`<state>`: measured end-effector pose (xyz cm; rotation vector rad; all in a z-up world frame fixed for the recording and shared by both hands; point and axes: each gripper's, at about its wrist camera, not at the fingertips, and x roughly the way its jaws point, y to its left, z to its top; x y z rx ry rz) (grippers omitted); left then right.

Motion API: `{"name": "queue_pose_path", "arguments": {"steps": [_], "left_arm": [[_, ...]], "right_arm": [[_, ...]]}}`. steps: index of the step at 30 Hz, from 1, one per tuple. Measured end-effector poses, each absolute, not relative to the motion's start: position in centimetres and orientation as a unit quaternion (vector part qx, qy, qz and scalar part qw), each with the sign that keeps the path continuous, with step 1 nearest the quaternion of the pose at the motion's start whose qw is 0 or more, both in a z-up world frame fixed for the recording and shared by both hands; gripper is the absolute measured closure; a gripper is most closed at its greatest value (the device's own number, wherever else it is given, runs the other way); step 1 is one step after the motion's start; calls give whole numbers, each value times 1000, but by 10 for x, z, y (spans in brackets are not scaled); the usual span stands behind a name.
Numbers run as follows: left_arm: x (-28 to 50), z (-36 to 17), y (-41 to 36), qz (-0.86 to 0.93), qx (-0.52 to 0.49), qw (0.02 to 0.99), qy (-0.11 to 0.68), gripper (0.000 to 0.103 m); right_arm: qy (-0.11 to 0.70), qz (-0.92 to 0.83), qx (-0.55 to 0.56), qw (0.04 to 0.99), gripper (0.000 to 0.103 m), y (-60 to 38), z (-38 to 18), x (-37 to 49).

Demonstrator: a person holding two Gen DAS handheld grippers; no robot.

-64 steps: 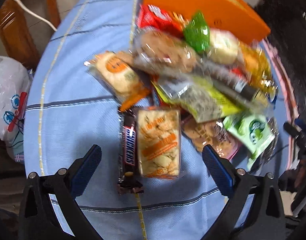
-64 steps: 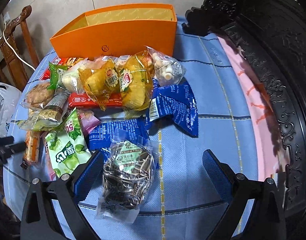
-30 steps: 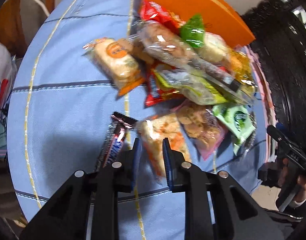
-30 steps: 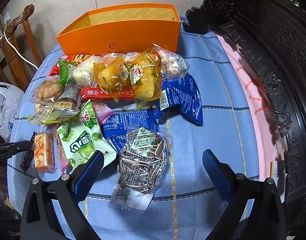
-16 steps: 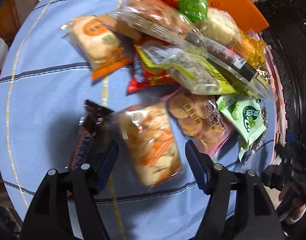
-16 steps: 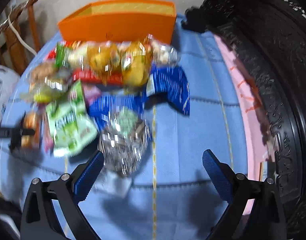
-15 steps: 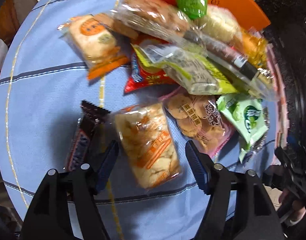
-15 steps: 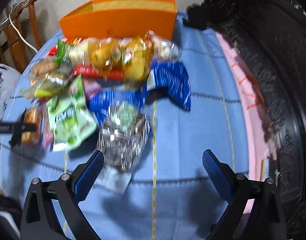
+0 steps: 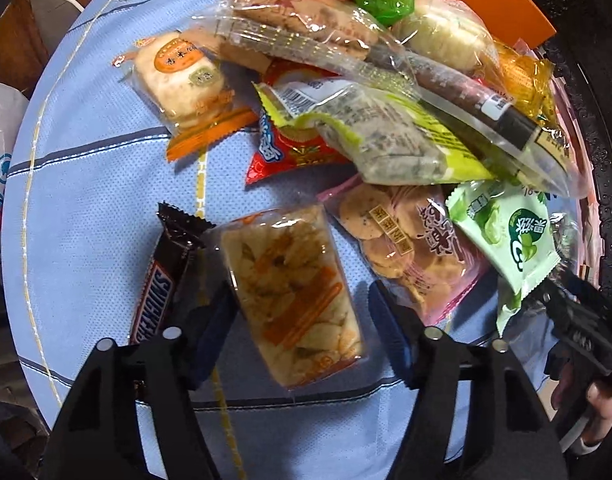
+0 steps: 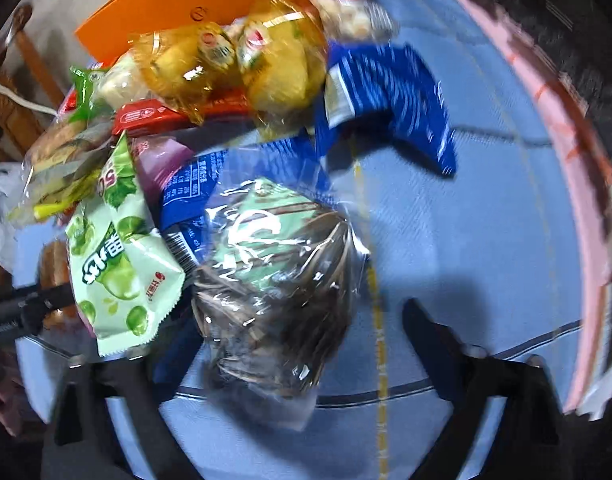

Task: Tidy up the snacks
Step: 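Grasp the cracker pack with the left tool while the right tool grasps the sunflower seed bag, then carry both packs into the orange box and open both tools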

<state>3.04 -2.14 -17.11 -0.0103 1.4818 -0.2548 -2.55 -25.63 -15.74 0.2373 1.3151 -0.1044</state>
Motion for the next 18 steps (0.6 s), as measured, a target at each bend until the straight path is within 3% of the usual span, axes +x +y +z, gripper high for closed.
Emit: {"name": "queue_pose_path", "arguments": {"steps": [1, 4, 18], "left_arm": [[30, -170, -21, -111, -1, 733, 671, 49], [27, -165, 8, -119, -24, 728, 675, 54], [21, -68, 44, -159, -27, 802, 576, 56]], "right_arm": [[616, -40, 119, 778, 39, -257, -159, -25], [609, -28, 114, 785, 40, -256, -149, -28], [534, -9, 142, 833, 40, -291, -66, -39]]}}
